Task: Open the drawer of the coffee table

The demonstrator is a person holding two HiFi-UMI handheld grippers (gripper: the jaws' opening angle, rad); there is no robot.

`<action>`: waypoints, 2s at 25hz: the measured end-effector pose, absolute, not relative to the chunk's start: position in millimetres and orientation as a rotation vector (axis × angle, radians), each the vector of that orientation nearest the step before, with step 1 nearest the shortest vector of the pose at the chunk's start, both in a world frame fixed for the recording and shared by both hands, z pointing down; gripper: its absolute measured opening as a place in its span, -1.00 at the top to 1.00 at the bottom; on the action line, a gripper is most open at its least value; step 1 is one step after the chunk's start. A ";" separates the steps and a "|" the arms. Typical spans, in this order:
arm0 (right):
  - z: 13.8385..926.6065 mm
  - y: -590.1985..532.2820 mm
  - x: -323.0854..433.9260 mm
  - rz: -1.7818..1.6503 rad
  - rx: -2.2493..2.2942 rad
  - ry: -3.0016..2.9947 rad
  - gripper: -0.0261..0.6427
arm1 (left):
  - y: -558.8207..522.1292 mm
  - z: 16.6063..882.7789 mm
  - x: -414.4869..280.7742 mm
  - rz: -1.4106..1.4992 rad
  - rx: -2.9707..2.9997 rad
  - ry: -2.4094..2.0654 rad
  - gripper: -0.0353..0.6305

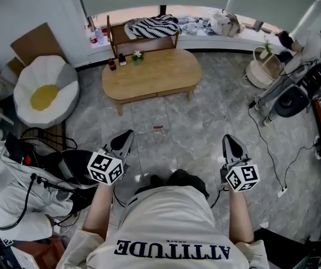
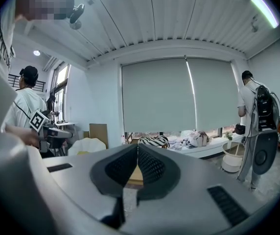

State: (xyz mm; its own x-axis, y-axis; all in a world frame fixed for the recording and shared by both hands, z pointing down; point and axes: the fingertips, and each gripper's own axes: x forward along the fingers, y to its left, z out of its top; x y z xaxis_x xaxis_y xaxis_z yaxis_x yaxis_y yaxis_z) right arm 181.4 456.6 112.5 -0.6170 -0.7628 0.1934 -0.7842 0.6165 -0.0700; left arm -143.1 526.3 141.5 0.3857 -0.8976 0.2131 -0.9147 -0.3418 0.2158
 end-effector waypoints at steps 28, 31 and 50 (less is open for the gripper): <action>119.8 270.0 89.7 0.290 1.146 -2.732 0.87 | 370.2 151.6 -217.1 0.114 2.232 -1.641 0.83; 117.0 237.0 83.9 0.291 1.098 -2.751 0.87 | 342.0 149.5 -216.9 0.121 2.216 -1.654 0.83; 130.4 111.8 139.5 0.346 0.934 -2.870 0.87 | 242.6 142.8 -138.4 0.125 2.199 -1.774 0.83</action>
